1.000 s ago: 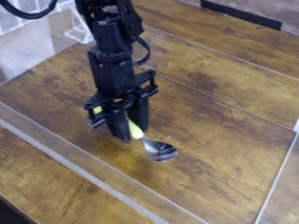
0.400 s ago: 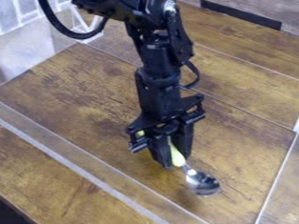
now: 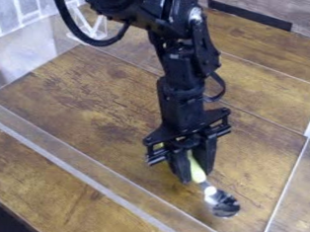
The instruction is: Move the green spoon to the right
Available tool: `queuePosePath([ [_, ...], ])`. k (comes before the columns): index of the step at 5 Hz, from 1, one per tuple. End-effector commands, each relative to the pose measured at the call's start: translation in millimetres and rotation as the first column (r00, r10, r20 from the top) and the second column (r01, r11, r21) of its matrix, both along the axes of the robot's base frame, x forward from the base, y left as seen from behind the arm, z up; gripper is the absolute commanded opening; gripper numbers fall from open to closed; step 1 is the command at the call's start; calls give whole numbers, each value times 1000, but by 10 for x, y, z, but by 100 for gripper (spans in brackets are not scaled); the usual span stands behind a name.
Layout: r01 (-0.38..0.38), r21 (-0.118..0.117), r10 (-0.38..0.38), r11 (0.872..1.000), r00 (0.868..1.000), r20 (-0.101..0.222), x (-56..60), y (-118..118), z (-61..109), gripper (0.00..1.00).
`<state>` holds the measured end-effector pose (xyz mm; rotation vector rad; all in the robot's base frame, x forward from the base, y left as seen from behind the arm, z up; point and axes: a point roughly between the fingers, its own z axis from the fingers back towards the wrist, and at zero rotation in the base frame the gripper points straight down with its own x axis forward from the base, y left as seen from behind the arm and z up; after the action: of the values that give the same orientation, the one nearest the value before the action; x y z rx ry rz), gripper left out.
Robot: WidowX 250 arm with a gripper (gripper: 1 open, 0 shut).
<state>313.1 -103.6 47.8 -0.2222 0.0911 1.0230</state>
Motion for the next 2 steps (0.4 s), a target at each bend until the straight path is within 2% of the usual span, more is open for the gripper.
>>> queuePosePath([
  [1, 47, -6, -46, 999, 995, 86, 101, -128, 185, 0],
  [2, 78, 0, -77, 997, 990, 119, 162, -132, 136, 0],
])
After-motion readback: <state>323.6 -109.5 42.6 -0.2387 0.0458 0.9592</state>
